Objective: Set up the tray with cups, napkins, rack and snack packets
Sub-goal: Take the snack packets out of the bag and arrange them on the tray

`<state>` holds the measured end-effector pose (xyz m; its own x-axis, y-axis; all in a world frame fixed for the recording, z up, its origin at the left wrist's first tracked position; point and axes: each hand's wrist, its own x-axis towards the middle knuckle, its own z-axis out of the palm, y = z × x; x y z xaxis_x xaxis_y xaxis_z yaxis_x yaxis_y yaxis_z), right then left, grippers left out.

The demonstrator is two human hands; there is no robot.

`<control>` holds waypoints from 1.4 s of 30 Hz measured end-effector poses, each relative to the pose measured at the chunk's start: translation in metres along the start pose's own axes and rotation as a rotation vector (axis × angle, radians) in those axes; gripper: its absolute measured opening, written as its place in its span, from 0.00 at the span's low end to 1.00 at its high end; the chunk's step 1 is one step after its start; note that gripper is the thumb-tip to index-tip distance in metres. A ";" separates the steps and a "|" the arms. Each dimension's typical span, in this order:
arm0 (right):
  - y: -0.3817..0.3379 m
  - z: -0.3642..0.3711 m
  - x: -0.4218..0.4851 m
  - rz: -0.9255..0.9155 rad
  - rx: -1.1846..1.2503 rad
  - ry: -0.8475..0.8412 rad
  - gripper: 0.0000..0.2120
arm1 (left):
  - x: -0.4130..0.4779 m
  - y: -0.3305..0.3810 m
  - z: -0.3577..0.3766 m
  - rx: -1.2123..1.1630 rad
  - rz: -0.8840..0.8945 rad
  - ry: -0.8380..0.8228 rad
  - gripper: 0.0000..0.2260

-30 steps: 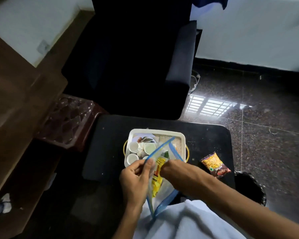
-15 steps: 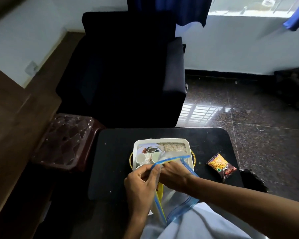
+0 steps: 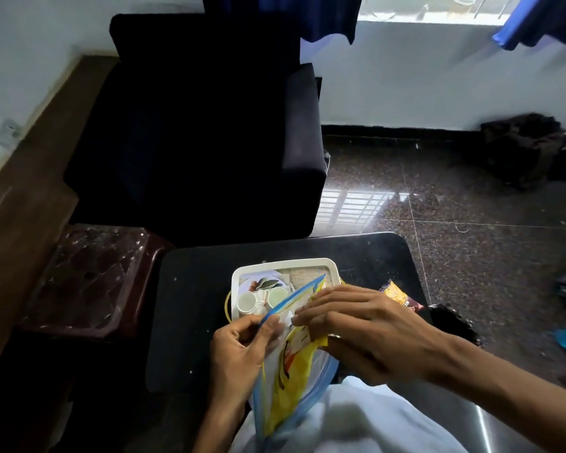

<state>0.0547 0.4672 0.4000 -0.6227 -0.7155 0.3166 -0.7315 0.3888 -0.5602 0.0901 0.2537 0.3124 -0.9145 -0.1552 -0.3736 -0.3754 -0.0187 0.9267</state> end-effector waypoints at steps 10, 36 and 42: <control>0.038 -0.062 -0.032 0.300 -0.084 0.498 0.12 | -0.005 -0.007 0.041 0.000 -0.097 0.088 0.06; 0.341 0.099 -0.181 1.981 0.749 0.783 0.13 | -0.069 -0.007 0.150 -0.119 -0.093 0.725 0.16; 0.326 0.096 -0.212 2.069 0.726 0.736 0.19 | -0.063 -0.008 0.141 -0.115 -0.067 0.707 0.09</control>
<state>-0.0246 0.6897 0.0765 -0.2211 0.5496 -0.8056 0.8732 -0.2562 -0.4145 0.1290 0.4026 0.3229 -0.5589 -0.7517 -0.3500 -0.3732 -0.1488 0.9157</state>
